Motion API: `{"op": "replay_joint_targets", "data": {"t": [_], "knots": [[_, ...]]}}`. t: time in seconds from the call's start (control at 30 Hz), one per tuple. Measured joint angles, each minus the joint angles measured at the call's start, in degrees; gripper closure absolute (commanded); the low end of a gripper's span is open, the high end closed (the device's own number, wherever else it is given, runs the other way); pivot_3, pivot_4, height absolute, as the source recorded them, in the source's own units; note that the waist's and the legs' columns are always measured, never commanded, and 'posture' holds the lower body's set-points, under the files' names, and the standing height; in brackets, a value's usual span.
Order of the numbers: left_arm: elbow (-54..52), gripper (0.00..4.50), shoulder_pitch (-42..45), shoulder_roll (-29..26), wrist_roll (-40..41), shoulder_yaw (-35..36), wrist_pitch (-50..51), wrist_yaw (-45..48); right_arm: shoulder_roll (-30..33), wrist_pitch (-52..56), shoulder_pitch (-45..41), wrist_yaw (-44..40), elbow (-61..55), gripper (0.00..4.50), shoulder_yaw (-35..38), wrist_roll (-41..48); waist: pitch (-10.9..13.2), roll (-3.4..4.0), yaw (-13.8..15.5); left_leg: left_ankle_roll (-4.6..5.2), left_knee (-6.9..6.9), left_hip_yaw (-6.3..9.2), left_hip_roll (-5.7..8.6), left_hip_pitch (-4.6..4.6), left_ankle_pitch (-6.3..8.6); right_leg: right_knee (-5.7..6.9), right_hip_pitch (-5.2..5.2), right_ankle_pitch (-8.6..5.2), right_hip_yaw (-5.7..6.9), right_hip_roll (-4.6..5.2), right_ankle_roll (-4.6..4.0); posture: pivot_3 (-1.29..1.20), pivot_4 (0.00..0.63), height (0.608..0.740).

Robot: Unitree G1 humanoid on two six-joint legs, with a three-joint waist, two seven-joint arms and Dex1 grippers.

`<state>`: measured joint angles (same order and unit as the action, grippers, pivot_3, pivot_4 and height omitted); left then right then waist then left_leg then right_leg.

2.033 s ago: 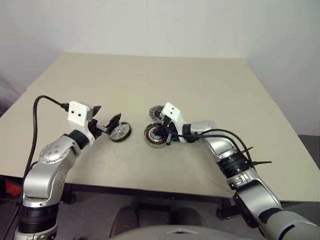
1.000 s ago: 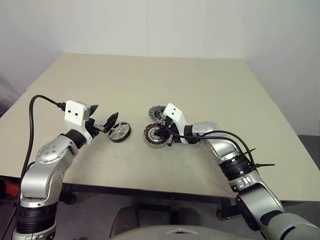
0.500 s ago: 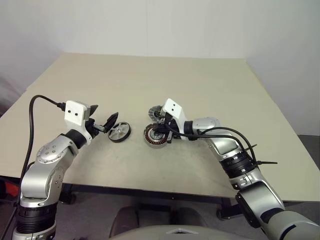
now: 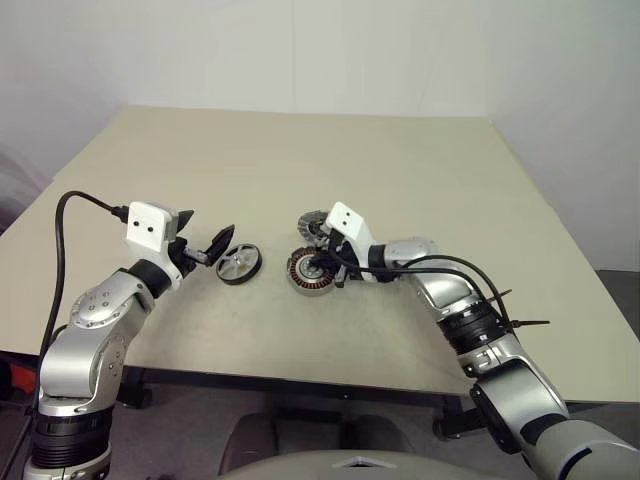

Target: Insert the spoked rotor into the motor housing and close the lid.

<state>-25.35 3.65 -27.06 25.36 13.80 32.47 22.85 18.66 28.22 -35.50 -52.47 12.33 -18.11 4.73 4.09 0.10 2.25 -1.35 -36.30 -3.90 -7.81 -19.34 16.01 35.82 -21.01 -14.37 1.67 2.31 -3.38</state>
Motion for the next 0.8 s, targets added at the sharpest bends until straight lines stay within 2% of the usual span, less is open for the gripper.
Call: {"op": "replay_joint_targets", "data": {"t": [0.17,0.3,0.53,0.8], "knots": [[0.13,0.0,0.02,0.11,-0.12,-0.01,-0.13,-0.13,0.59,0.08,-0.17,-0.73,-1.35,4.45,0.97,0.76,0.0,0.0,0.01,0.01,0.03,0.0,0.0,-0.04,-0.01,-0.03,-0.03,0.0,0.0,-0.01,0.0,0.0,0.0,0.74],[0.06,0.0,-0.77,0.78,1.27,0.99,1.19,-0.74,3.79,0.14,0.99,-2.64,-3.97,4.45,1.25,1.36,0.0,0.0,0.11,0.01,0.03,0.0,0.01,-0.04,0.0,-0.06,-0.02,0.0,0.0,0.0,0.0,0.0,0.0,0.74],[-1.2,0.0,-9.09,0.92,5.71,3.67,7.16,-0.84,9.95,0.93,4.68,-3.97,-6.52,4.45,4.08,2.34,0.0,0.0,-0.01,0.01,0.06,-0.02,-0.01,-0.01,0.0,-0.05,-0.02,0.0,-0.01,-0.01,0.0,0.0,0.0,0.74],[-2.1,0.0,-7.93,1.84,10.17,4.81,12.31,-2.58,10.3,1.3,5.02,-3.71,-8.22,4.45,4.55,3.21,0.01,0.01,0.15,0.06,0.05,-0.01,0.0,0.13,-0.08,-0.03,0.09,0.02,-0.02,-0.01,-0.06,0.0,0.0,0.74]]}}
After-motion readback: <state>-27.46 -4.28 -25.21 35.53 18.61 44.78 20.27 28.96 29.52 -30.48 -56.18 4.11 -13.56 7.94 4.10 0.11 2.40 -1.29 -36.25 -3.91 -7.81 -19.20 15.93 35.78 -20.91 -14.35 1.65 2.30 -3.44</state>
